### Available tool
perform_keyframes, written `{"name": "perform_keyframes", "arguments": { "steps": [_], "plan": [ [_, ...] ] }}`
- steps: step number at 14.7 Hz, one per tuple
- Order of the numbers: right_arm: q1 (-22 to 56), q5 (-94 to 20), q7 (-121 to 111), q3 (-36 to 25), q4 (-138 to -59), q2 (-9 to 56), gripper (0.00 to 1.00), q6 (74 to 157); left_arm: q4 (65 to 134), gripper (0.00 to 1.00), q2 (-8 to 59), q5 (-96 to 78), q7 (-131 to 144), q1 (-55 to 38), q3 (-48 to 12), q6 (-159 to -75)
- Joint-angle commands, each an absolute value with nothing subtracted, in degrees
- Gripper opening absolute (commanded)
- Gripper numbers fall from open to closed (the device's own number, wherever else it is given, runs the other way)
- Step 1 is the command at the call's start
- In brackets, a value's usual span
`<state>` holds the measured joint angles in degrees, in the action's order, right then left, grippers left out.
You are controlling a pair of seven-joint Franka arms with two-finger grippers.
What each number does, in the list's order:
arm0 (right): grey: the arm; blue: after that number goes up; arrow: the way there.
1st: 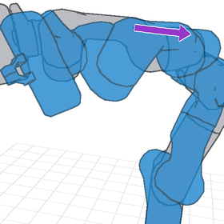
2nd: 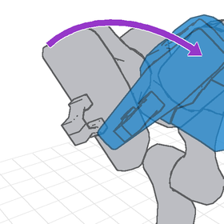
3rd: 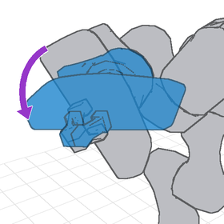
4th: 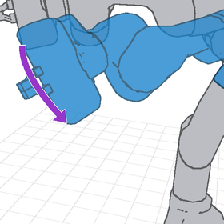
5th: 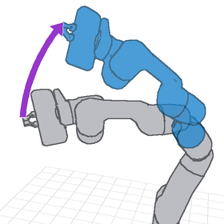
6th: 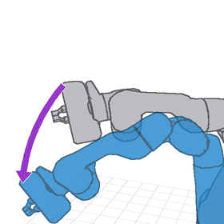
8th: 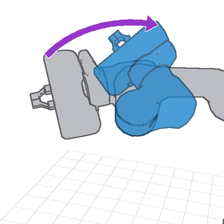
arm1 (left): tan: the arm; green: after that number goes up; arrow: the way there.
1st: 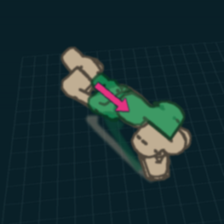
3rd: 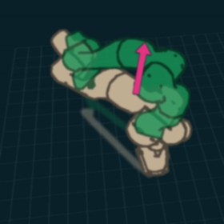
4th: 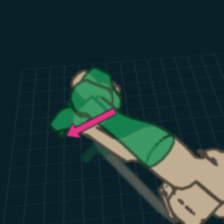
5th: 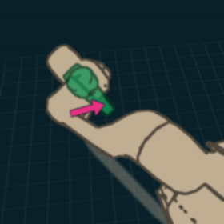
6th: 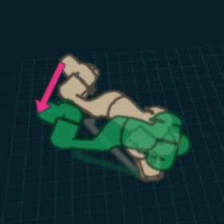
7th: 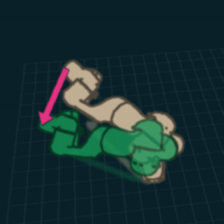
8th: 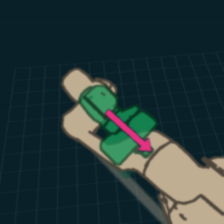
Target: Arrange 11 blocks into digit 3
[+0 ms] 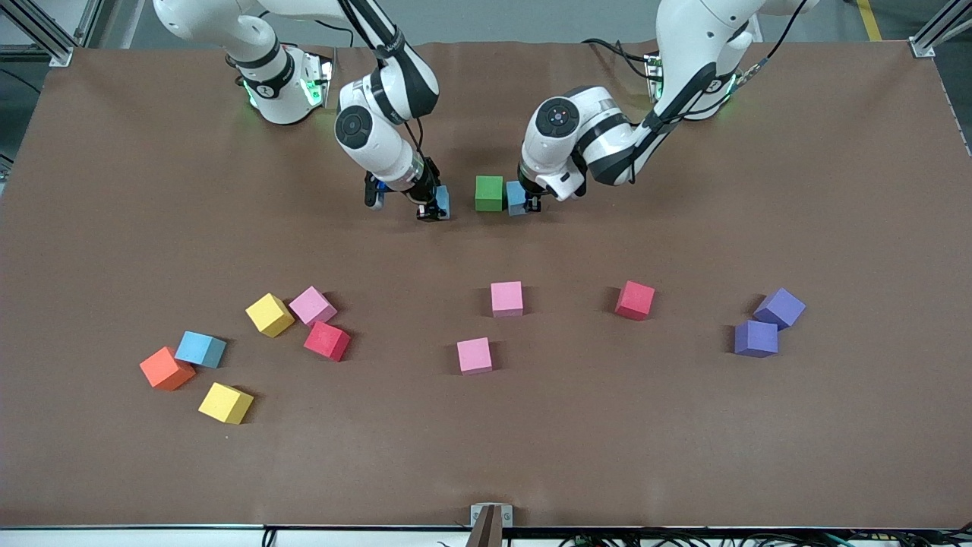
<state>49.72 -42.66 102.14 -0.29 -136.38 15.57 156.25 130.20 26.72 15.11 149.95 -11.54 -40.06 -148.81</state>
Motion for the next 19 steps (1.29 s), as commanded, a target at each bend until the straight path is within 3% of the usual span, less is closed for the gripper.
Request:
{"name": "perform_keyframes", "arguments": {
  "steps": [1, 16, 19],
  "plan": [
    [52.4, -47.5, 102.4, -0.4, -137.5, 15.4, 0.0, 159.9, 132.1, 0.17, 26.5, 14.4, 150.1, -12.0, -40.1, -151.7],
    [58.0, -51.8, 103.7, -0.4, -136.1, 19.6, 0.0, 165.2, 131.5, 0.17, 27.8, 20.0, 147.3, -13.7, -40.0, -150.1],
    [58.3, -51.7, 103.6, -0.4, -136.0, 19.6, 0.0, 165.1, 130.7, 0.23, 28.5, 20.0, 147.2, -13.6, -40.0, -150.1]
  ]
}}
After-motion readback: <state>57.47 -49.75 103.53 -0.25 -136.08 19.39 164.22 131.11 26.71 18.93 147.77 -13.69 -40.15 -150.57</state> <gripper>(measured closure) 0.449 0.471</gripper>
